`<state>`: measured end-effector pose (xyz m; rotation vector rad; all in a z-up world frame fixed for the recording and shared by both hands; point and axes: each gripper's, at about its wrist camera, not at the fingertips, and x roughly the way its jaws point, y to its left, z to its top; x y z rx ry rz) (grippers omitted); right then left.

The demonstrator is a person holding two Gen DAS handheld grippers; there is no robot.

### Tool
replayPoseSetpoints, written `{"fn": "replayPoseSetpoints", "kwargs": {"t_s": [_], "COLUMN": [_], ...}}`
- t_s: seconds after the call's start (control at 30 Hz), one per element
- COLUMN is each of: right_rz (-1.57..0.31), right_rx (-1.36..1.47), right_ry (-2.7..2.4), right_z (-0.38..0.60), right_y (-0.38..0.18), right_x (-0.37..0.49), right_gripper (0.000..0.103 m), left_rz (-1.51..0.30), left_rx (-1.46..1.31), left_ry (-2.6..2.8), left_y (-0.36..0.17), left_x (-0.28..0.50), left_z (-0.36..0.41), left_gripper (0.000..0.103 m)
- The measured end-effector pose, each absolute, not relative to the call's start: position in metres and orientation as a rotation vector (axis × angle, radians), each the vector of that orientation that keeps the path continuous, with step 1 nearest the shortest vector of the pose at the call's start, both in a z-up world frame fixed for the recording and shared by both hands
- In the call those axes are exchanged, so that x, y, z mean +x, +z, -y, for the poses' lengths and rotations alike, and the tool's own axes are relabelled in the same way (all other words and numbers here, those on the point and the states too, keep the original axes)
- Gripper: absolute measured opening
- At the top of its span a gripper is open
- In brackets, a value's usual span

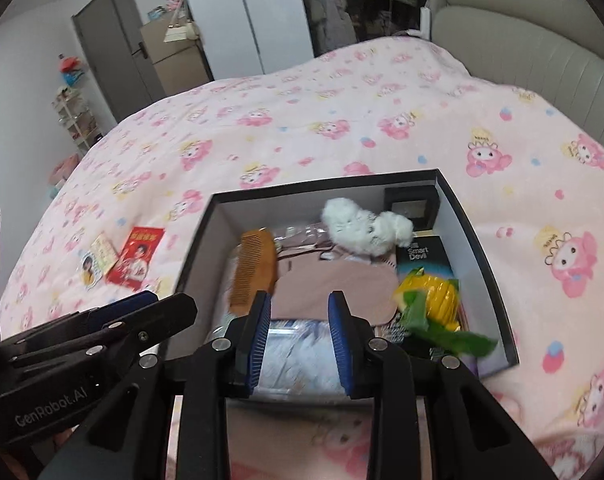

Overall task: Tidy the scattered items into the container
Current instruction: 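Withdraw the right tool from the box toward the red envelope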

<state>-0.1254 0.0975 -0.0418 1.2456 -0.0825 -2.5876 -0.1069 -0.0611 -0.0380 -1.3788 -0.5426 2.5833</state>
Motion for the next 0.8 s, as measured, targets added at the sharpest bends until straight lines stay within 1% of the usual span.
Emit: {"fn": "replayPoseSetpoints", "kwargs": {"t_s": [0.2, 0.37, 0.47, 0.6, 0.63, 0.67, 0.7, 0.8], "right_rz": [-0.021, -0.115, -0.130, -0.062, -0.059, -0.049, -0.041, 0.000], "right_rx": [1.170, 1.132, 1.156, 1.239, 1.251, 1.270, 1.290, 1.398], "right_ry": [-2.562, -2.476, -2.403, -2.277, -2.278, -2.269, -2.258, -2.197], "right_z": [-0.051, 0.018, 0.057, 0.095, 0.101, 0.111, 0.118, 0.142], "right_y": [-0.025, -0.030, -0.044, -0.062, -0.065, -0.071, -0.075, -0.099], "right_x": [-0.099, -0.092, -0.097, -0.120, -0.125, -0.134, -0.142, -0.174], "right_gripper": [0.026, 0.026, 0.026, 0.026, 0.026, 0.026, 0.026, 0.027], "left_rz": [0.628, 0.700, 0.884, 1.152, 1.220, 1.320, 1.389, 1.559], "left_rx": [-1.347, -1.380, -1.397, -1.398, -1.403, -1.427, -1.453, -1.513], "left_ry": [2.621, 2.800, 2.855, 2.831, 2.841, 2.846, 2.839, 2.757], "left_y": [-0.030, -0.033, -0.052, -0.080, -0.086, -0.094, -0.102, -0.127], "left_x": [-0.067, -0.038, -0.026, -0.034, -0.038, -0.046, -0.055, -0.092], "left_z": [0.102, 0.156, 0.194, 0.248, 0.260, 0.276, 0.287, 0.320], "left_gripper": [0.045, 0.045, 0.045, 0.046, 0.049, 0.056, 0.058, 0.059]}}
